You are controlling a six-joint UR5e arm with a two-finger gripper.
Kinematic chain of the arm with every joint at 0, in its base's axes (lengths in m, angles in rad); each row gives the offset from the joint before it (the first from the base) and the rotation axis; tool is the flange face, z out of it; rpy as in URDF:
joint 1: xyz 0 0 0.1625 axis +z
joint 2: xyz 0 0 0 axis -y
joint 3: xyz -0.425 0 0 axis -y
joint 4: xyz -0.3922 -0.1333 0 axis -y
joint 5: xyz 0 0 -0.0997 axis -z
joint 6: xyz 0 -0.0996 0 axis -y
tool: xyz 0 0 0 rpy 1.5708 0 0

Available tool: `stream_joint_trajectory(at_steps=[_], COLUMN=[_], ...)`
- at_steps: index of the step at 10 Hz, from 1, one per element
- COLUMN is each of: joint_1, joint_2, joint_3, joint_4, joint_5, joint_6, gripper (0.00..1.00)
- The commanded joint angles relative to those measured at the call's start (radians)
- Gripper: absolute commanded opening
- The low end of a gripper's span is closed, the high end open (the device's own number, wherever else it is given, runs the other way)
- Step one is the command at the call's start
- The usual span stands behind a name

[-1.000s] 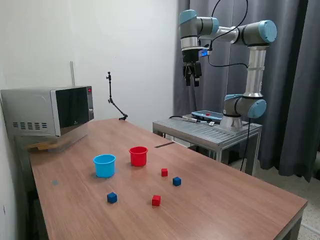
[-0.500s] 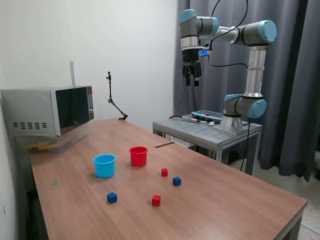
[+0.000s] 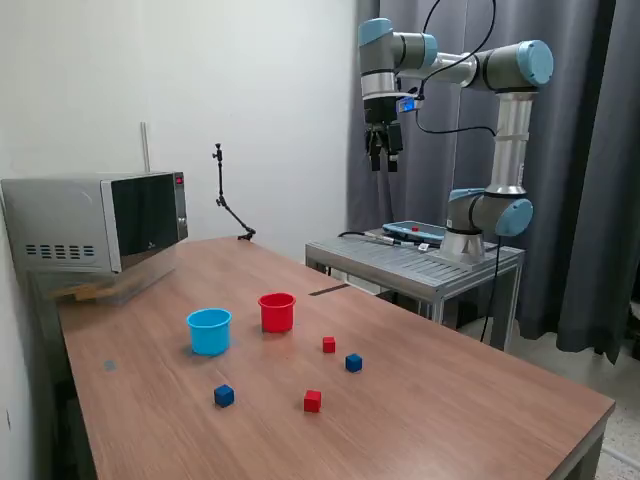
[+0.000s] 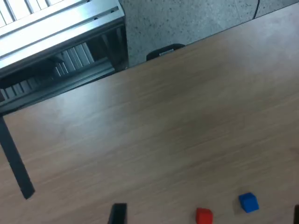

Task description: Place red objects in the red bin, and blue objects in the blue bin.

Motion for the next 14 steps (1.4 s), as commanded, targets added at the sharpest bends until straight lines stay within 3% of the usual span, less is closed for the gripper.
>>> stream_joint_trajectory(at_steps=[1,14], joint_1=[0.0,0.002], joint_2=[0.001,0.028], joint_3=[-0.001,-0.001], joint_4=[-0.004,-0.008], joint_5=[-0.001,0.0], joint_6=[0.001,-0.009], gripper=[1.0,1.0])
